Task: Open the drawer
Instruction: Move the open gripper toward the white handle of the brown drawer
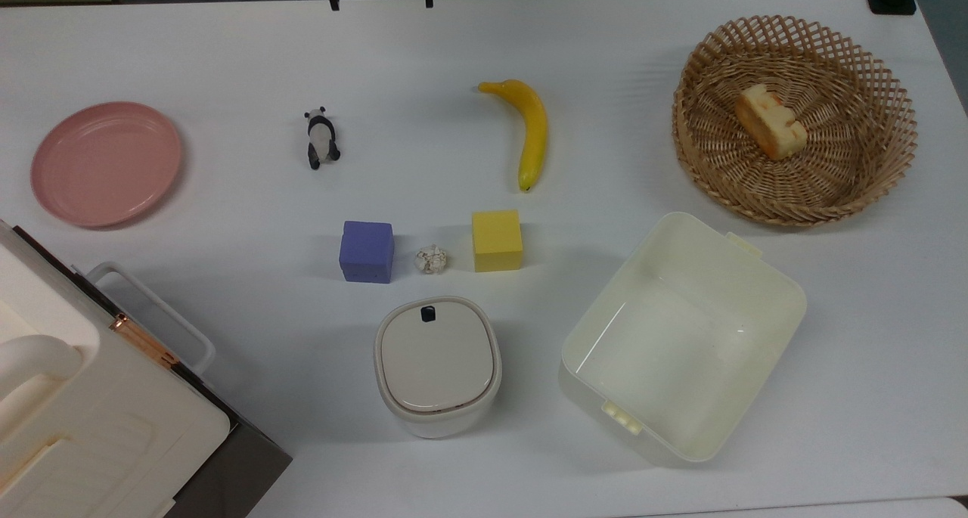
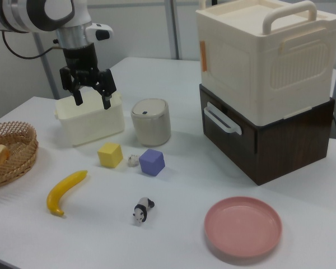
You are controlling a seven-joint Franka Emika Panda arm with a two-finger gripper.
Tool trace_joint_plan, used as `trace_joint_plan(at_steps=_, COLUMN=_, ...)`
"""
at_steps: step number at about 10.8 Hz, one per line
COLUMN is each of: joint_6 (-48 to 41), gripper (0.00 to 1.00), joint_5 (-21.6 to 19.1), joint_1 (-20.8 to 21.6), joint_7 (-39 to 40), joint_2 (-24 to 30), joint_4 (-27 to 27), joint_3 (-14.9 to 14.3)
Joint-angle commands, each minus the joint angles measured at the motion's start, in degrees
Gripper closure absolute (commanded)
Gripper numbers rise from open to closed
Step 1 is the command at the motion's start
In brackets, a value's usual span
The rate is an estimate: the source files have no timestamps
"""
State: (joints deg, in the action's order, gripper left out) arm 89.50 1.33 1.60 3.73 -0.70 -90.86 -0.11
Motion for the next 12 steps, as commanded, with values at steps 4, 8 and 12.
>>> trace_joint_plan(at_steps=4, joint_6=-0.7, gripper=0.00, joint_5=-1.0, joint_1=-0.1, joint_7=0.2, joint_2=0.2, joint_4=1.2, joint_3=-0.5)
trace_joint_plan(at_steps=8, joint_6=0.8, gripper=0.00, joint_5=-0.5, joint_1=-1.9, joint_7=0.2, joint_2=-5.9, joint_4=6.2, joint_3=-0.9)
trace_joint_plan(at_steps=12, joint_6=10.3, gripper=0.00, joint_5=-0.4, joint_1=-2.7, joint_7=-0.8, joint_2=-9.7, joint_4=6.2, joint_3=-0.9)
